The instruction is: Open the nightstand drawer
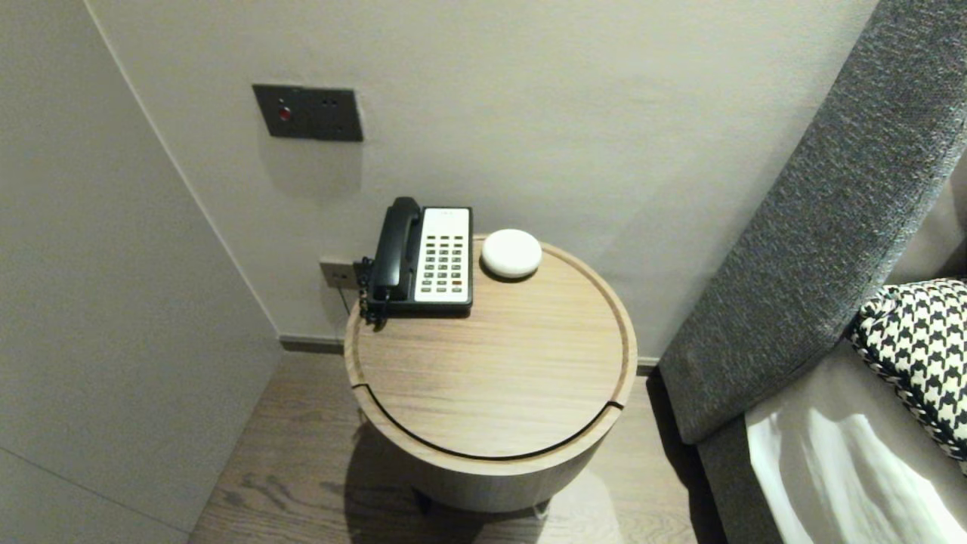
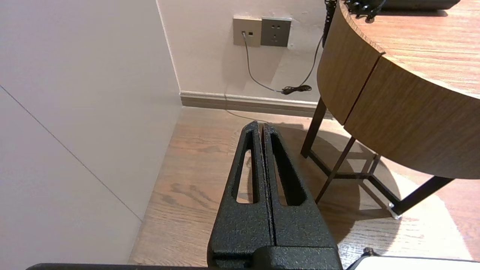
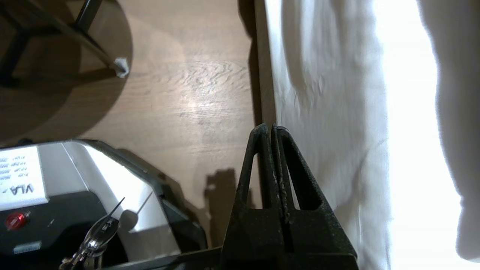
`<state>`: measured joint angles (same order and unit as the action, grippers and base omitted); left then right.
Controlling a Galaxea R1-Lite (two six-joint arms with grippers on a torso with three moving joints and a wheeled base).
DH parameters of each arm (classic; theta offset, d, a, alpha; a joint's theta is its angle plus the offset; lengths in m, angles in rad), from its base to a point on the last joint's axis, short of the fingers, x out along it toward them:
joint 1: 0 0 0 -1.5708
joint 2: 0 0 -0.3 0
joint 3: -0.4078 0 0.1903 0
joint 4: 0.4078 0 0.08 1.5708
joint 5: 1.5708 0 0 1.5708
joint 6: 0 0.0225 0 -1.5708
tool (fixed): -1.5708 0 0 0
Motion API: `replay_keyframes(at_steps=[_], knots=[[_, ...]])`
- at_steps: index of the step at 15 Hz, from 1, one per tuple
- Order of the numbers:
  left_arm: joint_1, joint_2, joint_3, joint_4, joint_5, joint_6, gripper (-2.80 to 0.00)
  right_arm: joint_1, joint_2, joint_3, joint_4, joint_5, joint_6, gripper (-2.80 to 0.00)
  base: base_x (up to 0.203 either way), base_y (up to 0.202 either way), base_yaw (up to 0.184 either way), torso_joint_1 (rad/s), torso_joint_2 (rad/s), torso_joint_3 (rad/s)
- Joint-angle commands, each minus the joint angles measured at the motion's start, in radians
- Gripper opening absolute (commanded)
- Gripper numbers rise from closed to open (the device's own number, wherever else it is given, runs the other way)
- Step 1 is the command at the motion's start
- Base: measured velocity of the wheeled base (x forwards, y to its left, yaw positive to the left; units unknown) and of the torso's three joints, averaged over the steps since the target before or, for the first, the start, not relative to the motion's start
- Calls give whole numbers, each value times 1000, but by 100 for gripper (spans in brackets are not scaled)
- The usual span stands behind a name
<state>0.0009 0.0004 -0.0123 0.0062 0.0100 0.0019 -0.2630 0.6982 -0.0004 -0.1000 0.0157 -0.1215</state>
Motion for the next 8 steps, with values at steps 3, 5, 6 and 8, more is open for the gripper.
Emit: replay_keyframes(at_steps=[3, 5, 6, 8], knots=[[1, 0, 0, 0, 1, 0, -280, 101, -97, 38, 10, 1, 26, -280, 0, 0, 0, 0, 0, 0], [1, 0, 0, 0, 1, 0, -280, 253, -142, 38, 7, -6, 75, -280, 0, 0, 0, 0, 0, 0], [1, 0, 0, 0, 1, 0, -280, 308, -175, 39, 6, -11, 100, -280, 0, 0, 0, 0, 0, 0], [1, 0, 0, 0, 1, 0, -280, 321, -248, 39, 4, -13, 112, -280, 0, 0, 0, 0, 0, 0]])
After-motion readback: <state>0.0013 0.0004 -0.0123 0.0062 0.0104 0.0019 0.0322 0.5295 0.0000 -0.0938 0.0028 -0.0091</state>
